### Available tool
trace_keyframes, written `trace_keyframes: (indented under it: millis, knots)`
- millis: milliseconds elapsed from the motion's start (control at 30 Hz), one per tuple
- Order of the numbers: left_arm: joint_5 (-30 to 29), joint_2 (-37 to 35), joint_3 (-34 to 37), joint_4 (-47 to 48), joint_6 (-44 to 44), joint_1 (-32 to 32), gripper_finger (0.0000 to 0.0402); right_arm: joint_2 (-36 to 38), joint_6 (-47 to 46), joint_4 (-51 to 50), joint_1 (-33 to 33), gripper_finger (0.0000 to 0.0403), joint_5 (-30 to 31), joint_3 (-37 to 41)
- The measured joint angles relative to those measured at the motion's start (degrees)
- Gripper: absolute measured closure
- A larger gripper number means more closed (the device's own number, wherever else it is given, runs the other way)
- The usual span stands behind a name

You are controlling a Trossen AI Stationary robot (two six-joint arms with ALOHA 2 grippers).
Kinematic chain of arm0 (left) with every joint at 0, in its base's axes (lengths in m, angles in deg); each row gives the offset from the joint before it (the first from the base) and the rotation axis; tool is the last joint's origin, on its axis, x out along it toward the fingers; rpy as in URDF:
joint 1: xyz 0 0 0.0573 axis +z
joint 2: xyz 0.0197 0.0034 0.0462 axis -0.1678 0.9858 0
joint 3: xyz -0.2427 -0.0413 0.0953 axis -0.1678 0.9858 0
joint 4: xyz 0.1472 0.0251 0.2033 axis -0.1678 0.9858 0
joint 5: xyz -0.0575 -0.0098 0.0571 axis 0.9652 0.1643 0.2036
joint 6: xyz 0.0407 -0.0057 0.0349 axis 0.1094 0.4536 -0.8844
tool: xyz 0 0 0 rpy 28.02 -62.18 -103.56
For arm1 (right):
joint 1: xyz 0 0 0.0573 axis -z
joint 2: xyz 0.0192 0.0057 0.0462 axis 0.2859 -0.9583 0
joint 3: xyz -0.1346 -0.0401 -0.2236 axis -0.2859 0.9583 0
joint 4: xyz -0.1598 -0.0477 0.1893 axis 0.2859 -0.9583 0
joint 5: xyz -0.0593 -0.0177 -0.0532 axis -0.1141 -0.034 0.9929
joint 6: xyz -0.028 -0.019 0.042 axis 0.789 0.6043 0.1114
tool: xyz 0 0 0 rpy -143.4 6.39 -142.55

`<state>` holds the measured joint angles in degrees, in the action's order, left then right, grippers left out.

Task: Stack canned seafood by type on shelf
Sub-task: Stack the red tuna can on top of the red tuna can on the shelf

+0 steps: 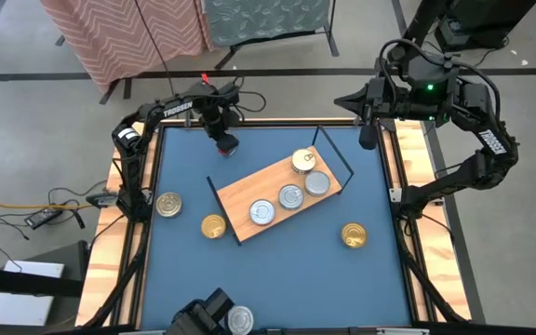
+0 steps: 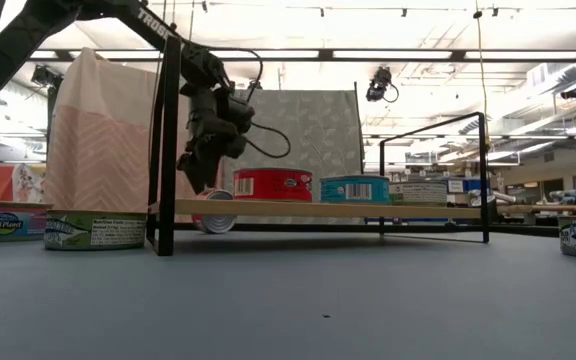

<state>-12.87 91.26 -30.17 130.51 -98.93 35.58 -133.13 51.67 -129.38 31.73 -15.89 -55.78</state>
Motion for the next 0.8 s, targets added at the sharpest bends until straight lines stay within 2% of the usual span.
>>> trace_keyframes:
  millis: [333,800]
  knots:
    - [-0.98,0.04,5.09,-6.4,2.47,-1.54,0.0127,0.02,-0.83,0.74,-0.18,0.0391,0.01,0.0]
    - [-2.54,0.02,5.9,-9.74,2.36,-1.5,0.0259,0.02,-0.85,1.74,-0.18,0.0391,-0.14,0.0]
